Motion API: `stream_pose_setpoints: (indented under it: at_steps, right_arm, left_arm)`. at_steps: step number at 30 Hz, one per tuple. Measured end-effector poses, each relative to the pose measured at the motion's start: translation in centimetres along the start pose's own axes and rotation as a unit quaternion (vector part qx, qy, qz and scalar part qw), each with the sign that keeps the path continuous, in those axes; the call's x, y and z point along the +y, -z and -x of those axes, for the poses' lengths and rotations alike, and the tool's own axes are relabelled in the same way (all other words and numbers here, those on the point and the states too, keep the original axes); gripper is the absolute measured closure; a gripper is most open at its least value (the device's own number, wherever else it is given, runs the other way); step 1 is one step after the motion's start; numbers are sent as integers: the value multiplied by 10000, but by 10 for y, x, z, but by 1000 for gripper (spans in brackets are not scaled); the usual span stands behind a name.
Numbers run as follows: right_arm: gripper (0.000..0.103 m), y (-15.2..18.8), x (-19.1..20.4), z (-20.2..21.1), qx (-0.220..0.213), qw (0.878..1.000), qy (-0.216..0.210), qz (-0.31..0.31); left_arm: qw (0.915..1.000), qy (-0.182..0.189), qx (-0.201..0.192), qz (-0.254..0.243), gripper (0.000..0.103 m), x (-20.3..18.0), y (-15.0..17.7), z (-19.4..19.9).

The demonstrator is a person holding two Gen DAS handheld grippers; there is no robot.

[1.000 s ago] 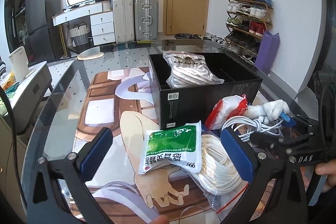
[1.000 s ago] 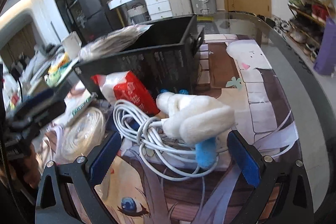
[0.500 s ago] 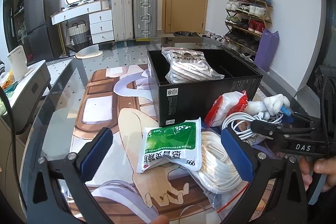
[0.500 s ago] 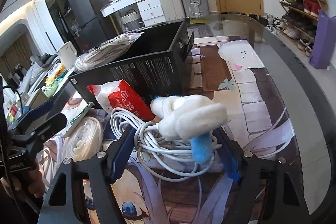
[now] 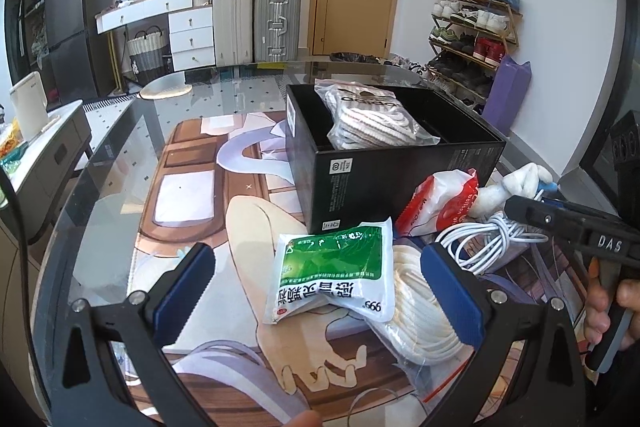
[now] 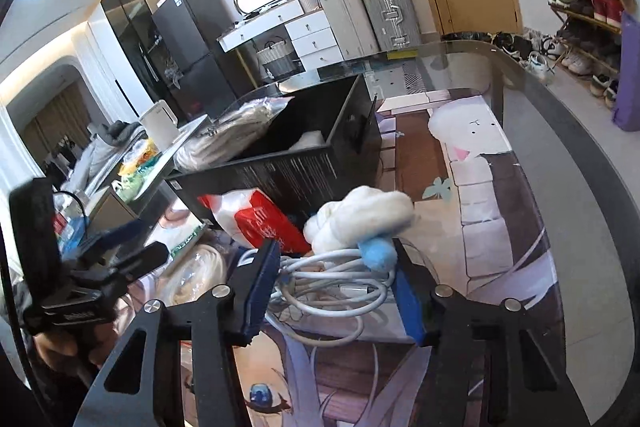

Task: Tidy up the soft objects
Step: 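Grasp the coiled white cable with the right tool and lift it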

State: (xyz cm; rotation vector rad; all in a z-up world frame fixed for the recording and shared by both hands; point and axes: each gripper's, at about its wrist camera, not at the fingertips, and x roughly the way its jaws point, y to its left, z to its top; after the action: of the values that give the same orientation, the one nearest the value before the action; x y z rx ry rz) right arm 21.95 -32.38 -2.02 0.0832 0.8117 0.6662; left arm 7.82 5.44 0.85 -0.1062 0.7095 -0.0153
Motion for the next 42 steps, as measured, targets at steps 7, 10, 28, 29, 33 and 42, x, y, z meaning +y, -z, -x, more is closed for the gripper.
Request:
stream_pose_setpoints:
  at_steps: [7, 10, 28, 29, 33, 42]
  right_arm:
    - [44, 9, -4, 2, 242, 9996, 18, -133]
    - [32, 16, -4, 2, 318, 9993, 1, -209]
    - [30, 31, 18, -7, 113, 9989, 451, 95]
    - [31, 32, 17, -5, 101, 9990, 418, 123]
    - [35, 34, 11, -1, -5, 9999, 163, 14]
    - [38, 25, 10, 23, -441, 9981, -413, -113]
  left_arm:
    - [10000, -7, 38, 18, 0, 2, 1, -2]
    - [10000, -7, 28, -1, 0, 2, 1, -2]
    - [10000, 52, 22, 58, 0, 2, -1, -2]
    - [10000, 60, 25, 68, 0, 2, -1, -2]
    - [10000, 31, 45, 13, 0, 0, 0, -3]
    - [9998, 135, 166, 58, 0, 1, 5, -6]
